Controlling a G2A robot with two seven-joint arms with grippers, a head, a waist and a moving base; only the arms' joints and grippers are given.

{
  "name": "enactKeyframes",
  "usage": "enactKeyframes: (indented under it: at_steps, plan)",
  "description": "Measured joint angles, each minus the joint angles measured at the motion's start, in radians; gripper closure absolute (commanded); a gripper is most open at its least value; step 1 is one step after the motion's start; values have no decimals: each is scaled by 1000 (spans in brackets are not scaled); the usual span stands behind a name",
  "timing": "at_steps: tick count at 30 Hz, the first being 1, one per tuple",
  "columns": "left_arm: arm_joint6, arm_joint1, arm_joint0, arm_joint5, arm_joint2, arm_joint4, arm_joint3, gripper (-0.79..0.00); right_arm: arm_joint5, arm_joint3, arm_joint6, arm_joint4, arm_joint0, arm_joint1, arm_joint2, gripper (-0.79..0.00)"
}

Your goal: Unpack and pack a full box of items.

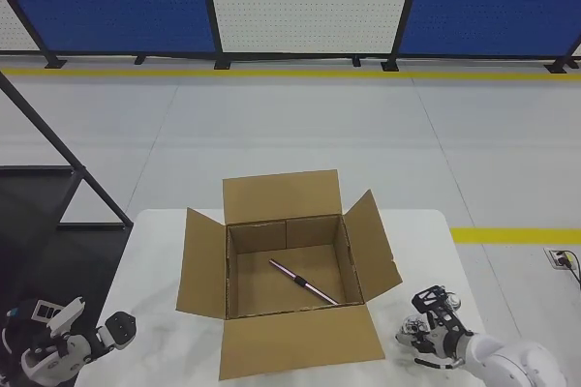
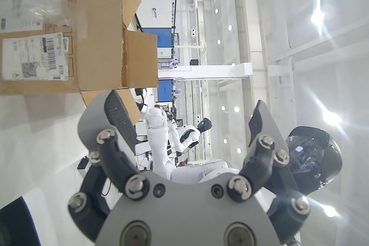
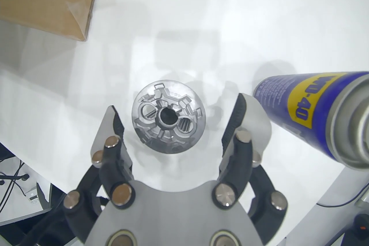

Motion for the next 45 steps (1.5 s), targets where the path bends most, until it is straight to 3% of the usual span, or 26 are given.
enactKeyframes:
  at_steps: [5, 16, 26, 31, 37, 42, 45]
  plan:
    - [0, 0, 0, 0, 0, 0, 0, -785, -29, -15, -22, 39, -24, 9, 33, -3]
    - [0, 0, 0, 0, 0, 0, 0, -785, -74, -100, -61, 118, -98, 30, 121, 0]
    - [0, 0, 0, 0, 0, 0, 0, -785, -138, -433, -105, 190, -270, 51, 311, 0]
    - [0, 0, 0, 0, 0, 0, 0, -785, -154, -590, -129, 231, -278, 59, 361, 0]
    - [0, 0, 0, 0, 0, 0, 0, -785, -106, -690, -69, 318, -158, 74, 299, 0]
    - [0, 0, 0, 0, 0, 0, 0, -785, -15, -658, 20, 410, 61, 84, 98, 0]
    - [0, 0, 0, 0, 0, 0, 0, -785, 73, -624, 42, 331, 208, 78, -79, 0]
